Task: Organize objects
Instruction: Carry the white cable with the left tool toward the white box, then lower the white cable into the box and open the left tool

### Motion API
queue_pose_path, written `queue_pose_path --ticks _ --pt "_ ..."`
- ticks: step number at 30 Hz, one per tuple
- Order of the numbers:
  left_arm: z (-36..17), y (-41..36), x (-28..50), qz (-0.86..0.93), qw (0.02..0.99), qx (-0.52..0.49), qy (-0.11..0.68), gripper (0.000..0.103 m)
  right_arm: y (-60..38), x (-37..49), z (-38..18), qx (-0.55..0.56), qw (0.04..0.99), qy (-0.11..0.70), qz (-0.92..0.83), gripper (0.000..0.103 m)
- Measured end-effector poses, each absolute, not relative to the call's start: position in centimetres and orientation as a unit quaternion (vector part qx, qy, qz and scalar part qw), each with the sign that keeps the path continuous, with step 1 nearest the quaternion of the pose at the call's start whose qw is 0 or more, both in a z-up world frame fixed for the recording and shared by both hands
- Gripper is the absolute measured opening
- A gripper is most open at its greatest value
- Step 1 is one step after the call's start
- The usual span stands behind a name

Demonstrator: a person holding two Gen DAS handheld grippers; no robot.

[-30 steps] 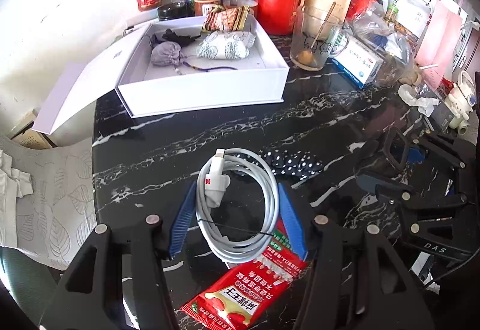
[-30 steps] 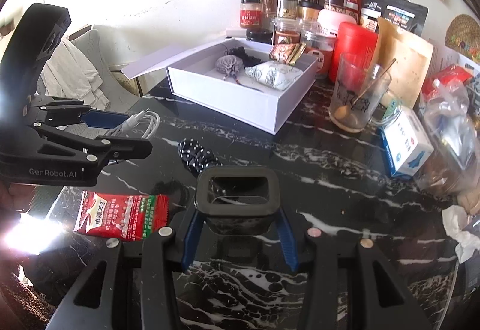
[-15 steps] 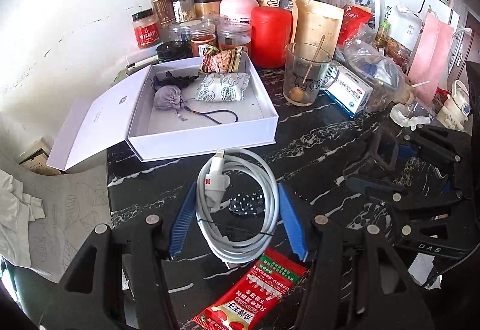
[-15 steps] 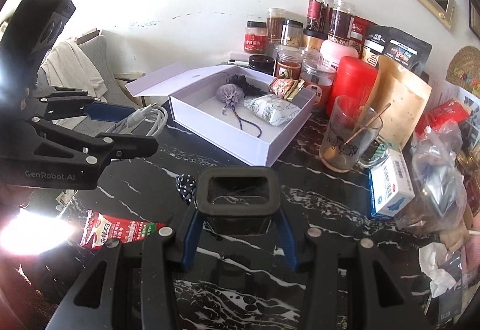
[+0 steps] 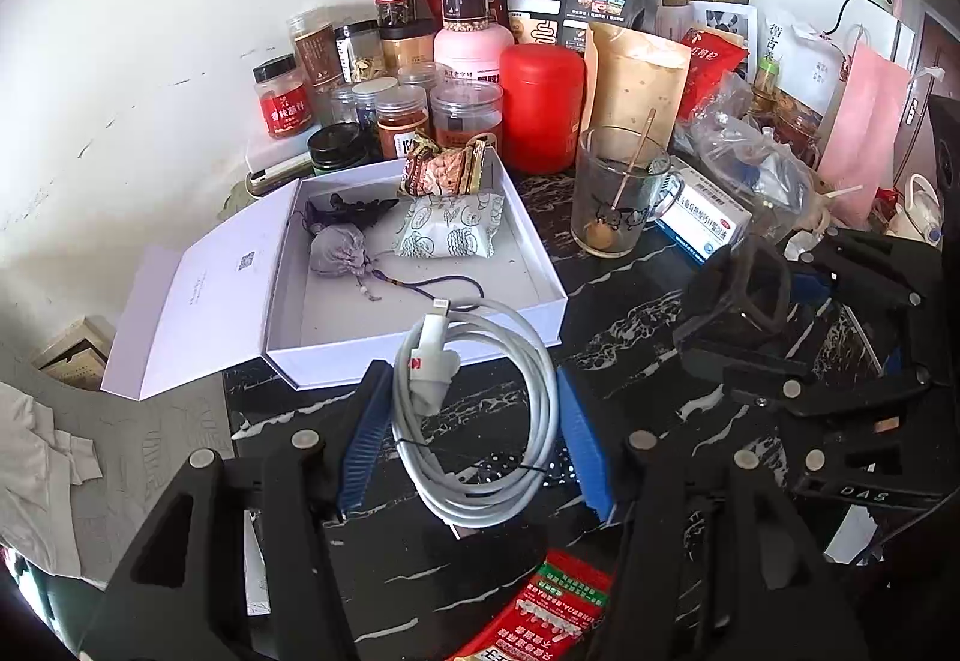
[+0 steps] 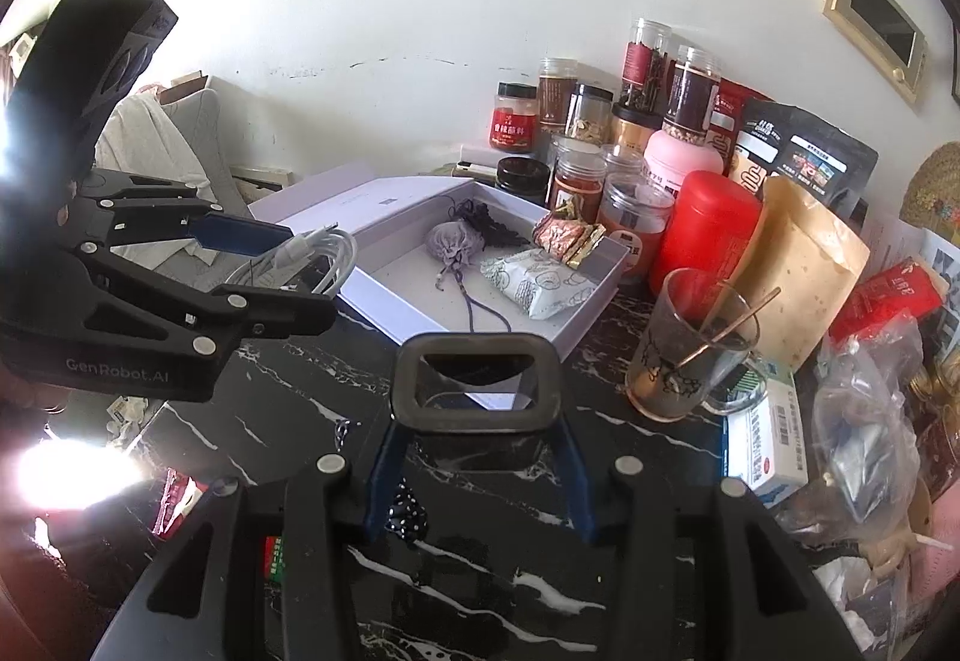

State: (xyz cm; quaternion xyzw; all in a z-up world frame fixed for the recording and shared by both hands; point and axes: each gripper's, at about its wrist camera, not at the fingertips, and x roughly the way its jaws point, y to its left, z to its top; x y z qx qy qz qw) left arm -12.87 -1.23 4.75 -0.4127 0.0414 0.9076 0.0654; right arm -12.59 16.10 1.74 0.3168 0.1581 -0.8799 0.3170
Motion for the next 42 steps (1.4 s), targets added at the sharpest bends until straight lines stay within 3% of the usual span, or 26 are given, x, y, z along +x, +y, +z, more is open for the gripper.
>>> queue_pose_path --ticks 20,42 --pt "5.5 -3.9 -21.9 0.908 0.056 -0.410 0.063 0.053 13.7 -20.8 2.7 0.303 0.321 0.171 -0.881 0.046" --pt "2.1 -7.4 -30.0 0.905 0.029 -0.421 0.051 0.053 10.2 -28.0 0.5 0.317 0.324 0.166 -0.876 0.046"
